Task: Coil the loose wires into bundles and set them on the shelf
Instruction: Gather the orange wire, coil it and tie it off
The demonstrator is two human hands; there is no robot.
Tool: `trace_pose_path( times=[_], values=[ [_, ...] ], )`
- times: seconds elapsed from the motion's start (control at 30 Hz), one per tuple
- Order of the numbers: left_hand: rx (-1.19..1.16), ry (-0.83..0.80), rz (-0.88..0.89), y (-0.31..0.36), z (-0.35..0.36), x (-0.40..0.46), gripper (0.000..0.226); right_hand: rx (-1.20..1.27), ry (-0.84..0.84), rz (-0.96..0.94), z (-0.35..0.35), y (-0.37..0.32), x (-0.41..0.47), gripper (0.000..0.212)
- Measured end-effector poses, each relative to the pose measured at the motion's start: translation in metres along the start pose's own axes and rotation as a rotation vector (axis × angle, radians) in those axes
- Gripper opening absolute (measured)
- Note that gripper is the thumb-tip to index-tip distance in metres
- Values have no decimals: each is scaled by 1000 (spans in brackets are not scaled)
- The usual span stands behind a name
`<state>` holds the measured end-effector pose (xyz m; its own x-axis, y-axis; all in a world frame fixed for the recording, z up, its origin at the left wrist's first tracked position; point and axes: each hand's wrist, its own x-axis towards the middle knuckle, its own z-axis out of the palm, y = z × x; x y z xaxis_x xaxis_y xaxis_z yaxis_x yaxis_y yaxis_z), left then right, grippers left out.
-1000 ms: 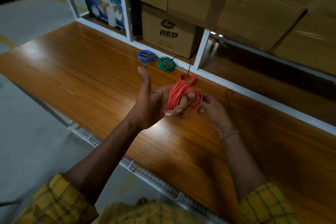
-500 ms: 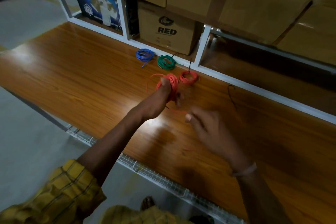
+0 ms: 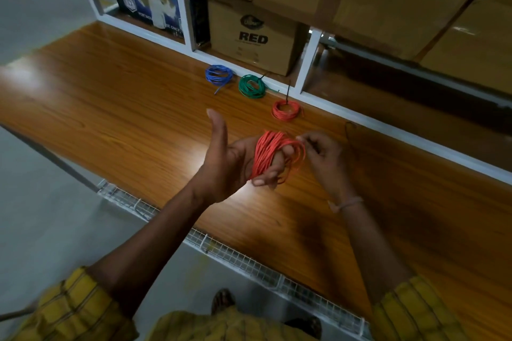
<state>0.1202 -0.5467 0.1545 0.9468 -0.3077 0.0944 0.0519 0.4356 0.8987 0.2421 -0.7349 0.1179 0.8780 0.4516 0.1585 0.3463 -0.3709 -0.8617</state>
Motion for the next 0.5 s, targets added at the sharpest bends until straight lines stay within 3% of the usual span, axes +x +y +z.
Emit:
trace_pose_path(
  times=[0.13, 0.27, 0.4, 0.5],
  values=[
    [-128, 166, 122, 8, -4, 7, 130, -5, -181, 31, 47, -2, -43, 22],
    [77, 328, 86, 7, -20, 16, 123, -236, -331, -62, 56, -27, -72, 20],
    [385, 367, -53, -7, -23, 17, 124, -565, -221, -240, 32, -56, -62, 16],
    [511, 321, -144, -12, -17, 19, 115, -629, -97, -297, 8, -76, -52, 14]
  ],
)
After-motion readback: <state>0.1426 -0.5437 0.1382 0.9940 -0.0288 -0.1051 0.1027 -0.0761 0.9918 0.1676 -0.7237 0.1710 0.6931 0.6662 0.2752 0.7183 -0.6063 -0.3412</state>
